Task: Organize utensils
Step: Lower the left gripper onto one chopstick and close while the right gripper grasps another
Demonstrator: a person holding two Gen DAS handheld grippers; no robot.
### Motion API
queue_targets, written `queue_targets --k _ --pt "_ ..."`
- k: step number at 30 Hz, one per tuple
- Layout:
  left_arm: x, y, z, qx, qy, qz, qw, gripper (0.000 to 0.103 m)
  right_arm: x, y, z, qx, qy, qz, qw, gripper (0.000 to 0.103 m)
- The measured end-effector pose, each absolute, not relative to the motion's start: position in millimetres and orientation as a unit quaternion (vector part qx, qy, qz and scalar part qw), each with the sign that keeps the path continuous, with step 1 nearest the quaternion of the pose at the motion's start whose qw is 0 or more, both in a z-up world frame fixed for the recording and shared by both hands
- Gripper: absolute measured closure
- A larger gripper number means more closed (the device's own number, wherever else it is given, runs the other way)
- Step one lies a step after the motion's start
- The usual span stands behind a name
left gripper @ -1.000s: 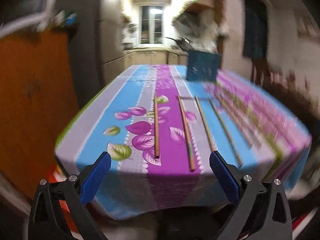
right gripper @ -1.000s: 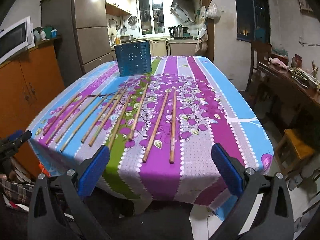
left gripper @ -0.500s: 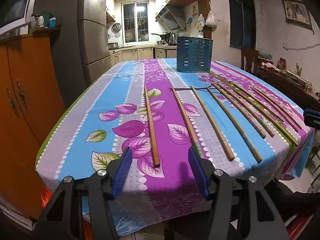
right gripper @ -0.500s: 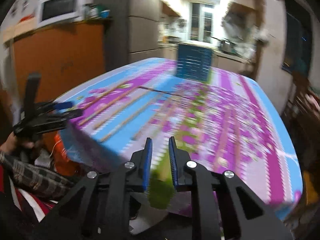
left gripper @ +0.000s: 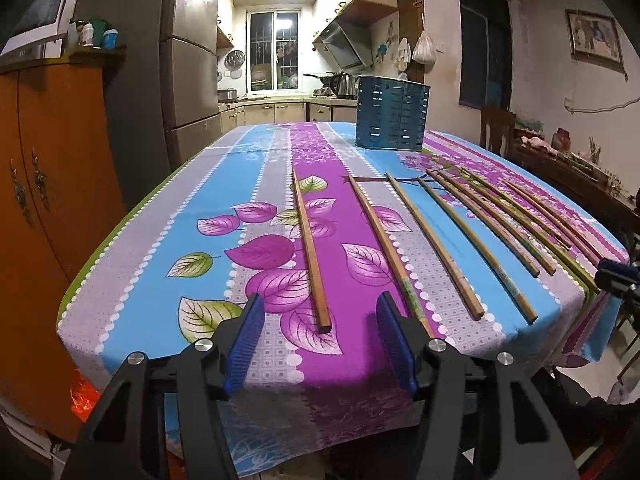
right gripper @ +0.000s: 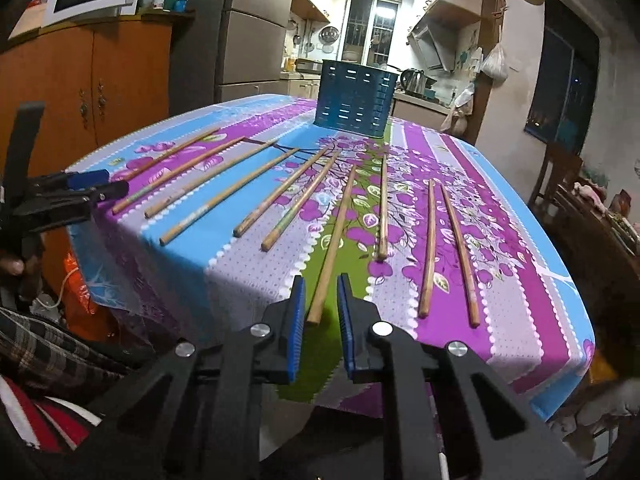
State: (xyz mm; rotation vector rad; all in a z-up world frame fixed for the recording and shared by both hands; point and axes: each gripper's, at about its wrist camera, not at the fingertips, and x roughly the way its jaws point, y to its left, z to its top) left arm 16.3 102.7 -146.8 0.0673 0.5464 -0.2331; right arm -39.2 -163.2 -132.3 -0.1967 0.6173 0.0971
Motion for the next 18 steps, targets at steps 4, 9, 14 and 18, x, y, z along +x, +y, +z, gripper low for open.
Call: queue_targets --k 4,9,14,18 --pt "15 102 -148 0.044 0.265 -0.115 0.956 0.043 -40 -163 -139 -0.085 0.308 0.036 0.947 0.088" --pt "13 104 -148 0.046 0.262 -0.121 0.956 0.043 -39 -160 -142 -0.087 0.309 0.023 0.947 0.088" --pt "12 105 -150 0.046 0.258 -0.122 0.957 0.043 -37 -157 -144 -0.092 0.310 0.025 0.946 0.089" --pt "10 105 -150 0.045 0.255 -0.121 0.958 0.043 -36 -157 -145 -0.092 0.309 0.032 0.946 0.094"
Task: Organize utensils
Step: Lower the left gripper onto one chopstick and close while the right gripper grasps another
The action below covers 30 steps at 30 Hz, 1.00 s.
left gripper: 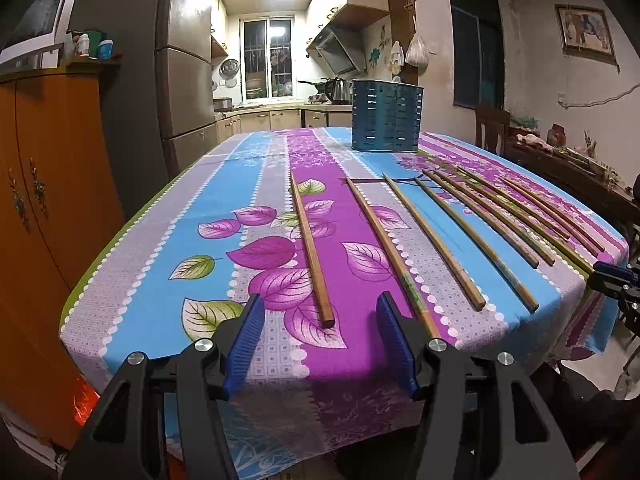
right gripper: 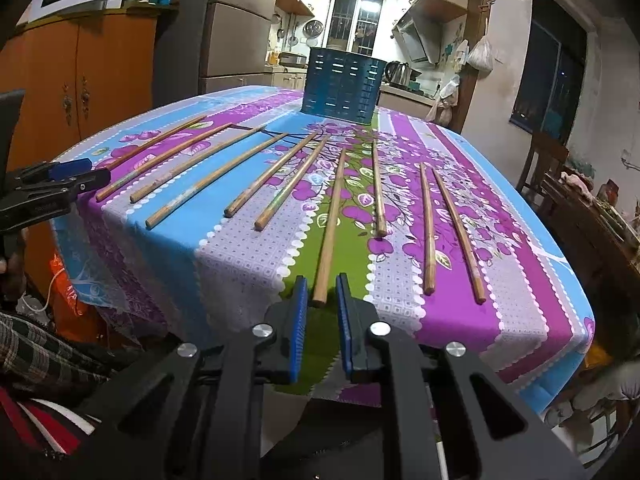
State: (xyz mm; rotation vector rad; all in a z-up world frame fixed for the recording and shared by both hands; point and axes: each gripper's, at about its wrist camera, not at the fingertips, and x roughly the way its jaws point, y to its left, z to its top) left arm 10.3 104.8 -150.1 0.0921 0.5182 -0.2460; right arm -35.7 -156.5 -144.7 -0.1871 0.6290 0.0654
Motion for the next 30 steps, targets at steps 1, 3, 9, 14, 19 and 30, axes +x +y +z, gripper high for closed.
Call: queue_targets --k 1,3,9,14,19,30 --pt "10 105 -150 0.046 0.255 -0.121 0.958 0.043 -36 -156 -145 -0.091 0.308 0.034 0.946 0.096" --pt "11 105 -151 0.048 0.252 -0.121 0.959 0.045 -36 -156 -145 -0.090 0.308 0.035 0.947 0.096" --pt "12 104 -152 0.047 0.241 -0.123 0.962 0.060 -37 -155 -145 -0.088 0.306 0.029 0.948 0.097" --pt "6 94 -154 0.062 0.229 -0.124 0.964 0.089 -39 -156 -142 -0.087 0.298 0.026 0.950 0.097" --pt "10 99 -151 0.052 0.239 -0.123 0.962 0.094 -42 -157 -137 -0.087 0.284 0.028 0.954 0.098" --pt "2 117 -91 0.028 0.182 -0.104 0.977 0.095 -43 -164 -95 -0.094 0.213 0.033 0.972 0.098"
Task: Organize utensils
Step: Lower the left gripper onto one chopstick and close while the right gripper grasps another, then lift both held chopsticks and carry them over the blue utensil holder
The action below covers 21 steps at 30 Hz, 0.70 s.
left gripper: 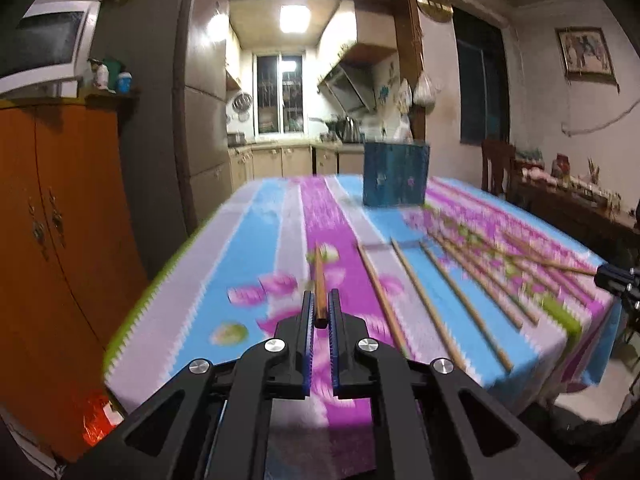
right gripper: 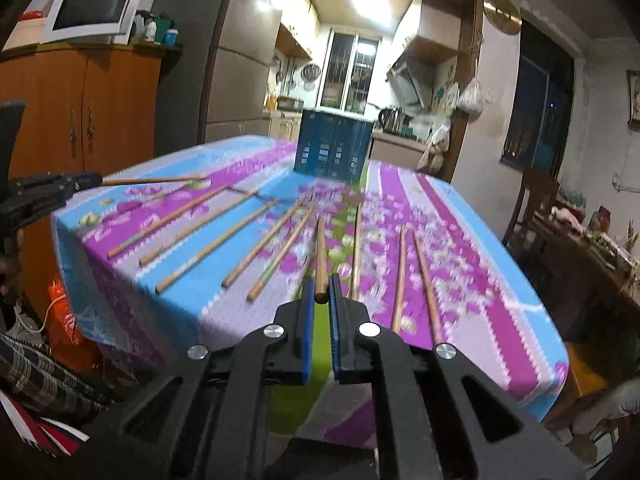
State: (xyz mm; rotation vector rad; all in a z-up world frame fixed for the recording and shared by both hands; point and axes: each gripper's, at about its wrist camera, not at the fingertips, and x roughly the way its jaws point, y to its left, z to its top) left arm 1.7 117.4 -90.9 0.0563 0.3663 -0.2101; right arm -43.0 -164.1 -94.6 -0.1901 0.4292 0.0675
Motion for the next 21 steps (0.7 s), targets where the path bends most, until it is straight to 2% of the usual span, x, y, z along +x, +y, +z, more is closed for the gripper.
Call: queue_targets --k 10,21 --pt "24 125 -18 -0.003 0.140 -0.119 0.983 0.095 -28 -173 -37 -0.103 0.150 0.045 0.982 0.098" --pt "83 123 44 -0.019 0.135 -0.147 0.980 0.096 30 -189 26 -0.093 0.134 0.105 0.981 0.098"
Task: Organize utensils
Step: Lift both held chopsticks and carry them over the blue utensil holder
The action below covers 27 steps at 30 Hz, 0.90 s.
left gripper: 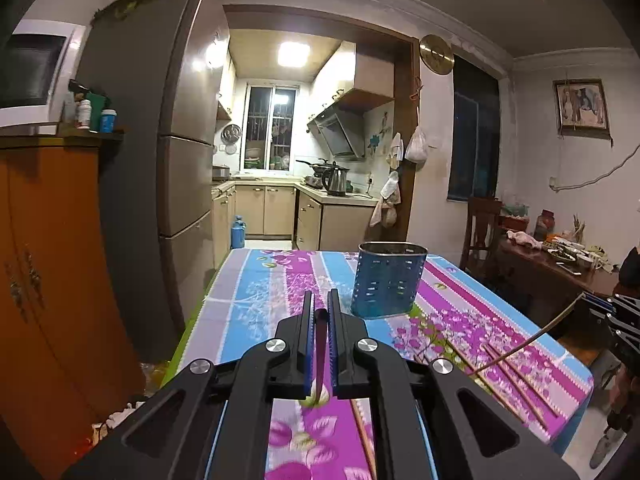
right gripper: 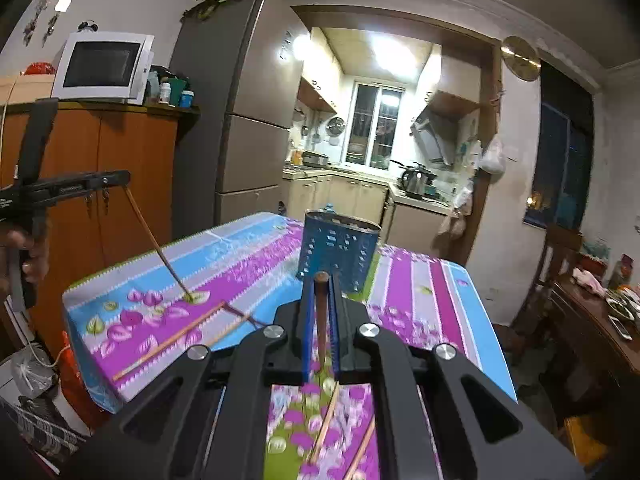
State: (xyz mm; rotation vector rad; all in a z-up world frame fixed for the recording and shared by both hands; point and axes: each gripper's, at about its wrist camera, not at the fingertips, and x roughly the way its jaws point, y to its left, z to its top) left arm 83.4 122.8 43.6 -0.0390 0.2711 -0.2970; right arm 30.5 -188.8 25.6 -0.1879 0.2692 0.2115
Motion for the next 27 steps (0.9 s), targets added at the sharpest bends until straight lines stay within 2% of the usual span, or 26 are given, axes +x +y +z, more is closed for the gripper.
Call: queue_targets --k 12,17,27 --pt "129 107 75 -0.023 0.146 -0.177 0.973 0.096 103 -207 65 -0.038 0.175 0.167 0.970 0.098" --pt "152 83 91 -0.004 0.136 -0.190 0.972 0.096 125 -207 88 -0.044 0.164 0.171 0.971 0.098" --pt "235 8 190 0.010 0.055 -0.238 0.970 0.096 207 -217 187 -0.050 0.101 0.146 0.983 0.098"
